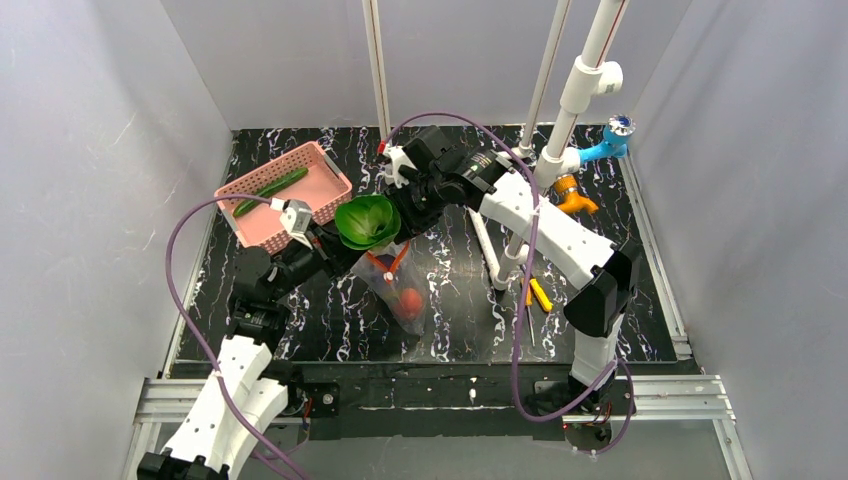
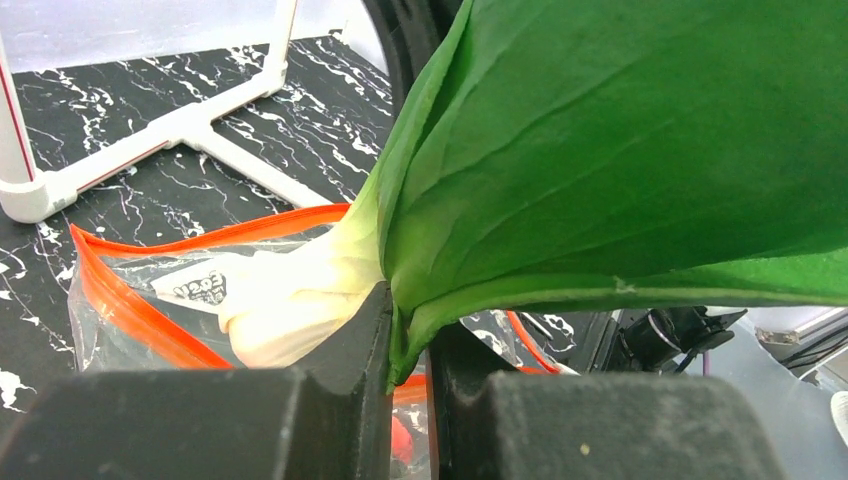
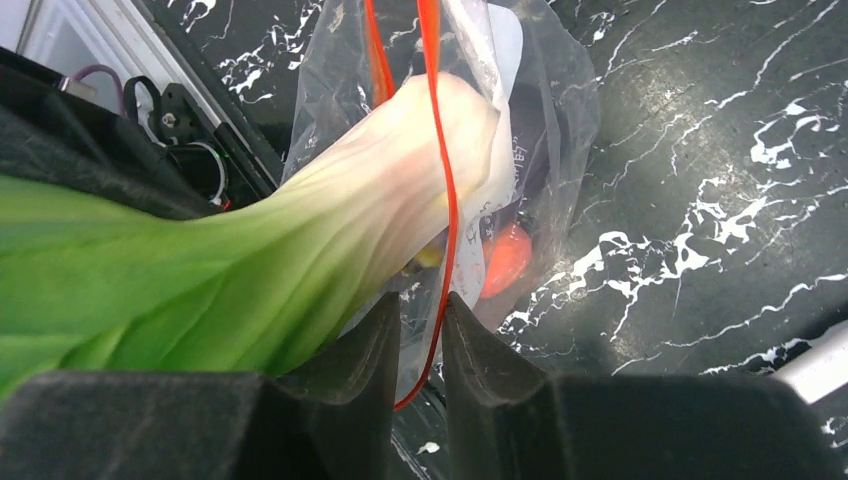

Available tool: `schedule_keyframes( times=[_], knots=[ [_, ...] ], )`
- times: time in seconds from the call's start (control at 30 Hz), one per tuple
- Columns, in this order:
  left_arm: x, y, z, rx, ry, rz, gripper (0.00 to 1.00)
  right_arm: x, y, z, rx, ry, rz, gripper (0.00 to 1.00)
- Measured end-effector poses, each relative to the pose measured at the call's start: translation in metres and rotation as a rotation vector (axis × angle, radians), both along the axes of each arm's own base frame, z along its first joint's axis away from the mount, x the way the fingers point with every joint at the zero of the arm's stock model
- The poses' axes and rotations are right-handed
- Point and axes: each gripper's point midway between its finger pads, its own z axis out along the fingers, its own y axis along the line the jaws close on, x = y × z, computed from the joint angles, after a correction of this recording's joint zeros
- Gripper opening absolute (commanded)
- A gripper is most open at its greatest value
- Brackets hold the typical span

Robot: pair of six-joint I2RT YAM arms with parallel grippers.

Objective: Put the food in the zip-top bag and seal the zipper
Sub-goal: Place the fake vegetable in the zipper food storage bag.

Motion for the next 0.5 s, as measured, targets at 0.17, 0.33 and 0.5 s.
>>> schedule_keyframes(
  times=[0.17,0.33,0.5],
  knots=[
    [0.006,-0.002,-0.007,0.006,0.027,-0.001,0.00,0.000,-0.004,0.002,-0.020,-0.028,-0.015,0.17],
    [0.014,-0.003,-0.008,-0.004,0.033,-0.002,0.00,0.005,-0.007,-0.002,-0.038,-0.041,-0.030,0.01],
    [0.024,-0.005,-0.012,-0.017,0.050,0.007,0.00,0.009,-0.007,-0.004,-0.035,-0.050,-0.035,0.01]
  ],
)
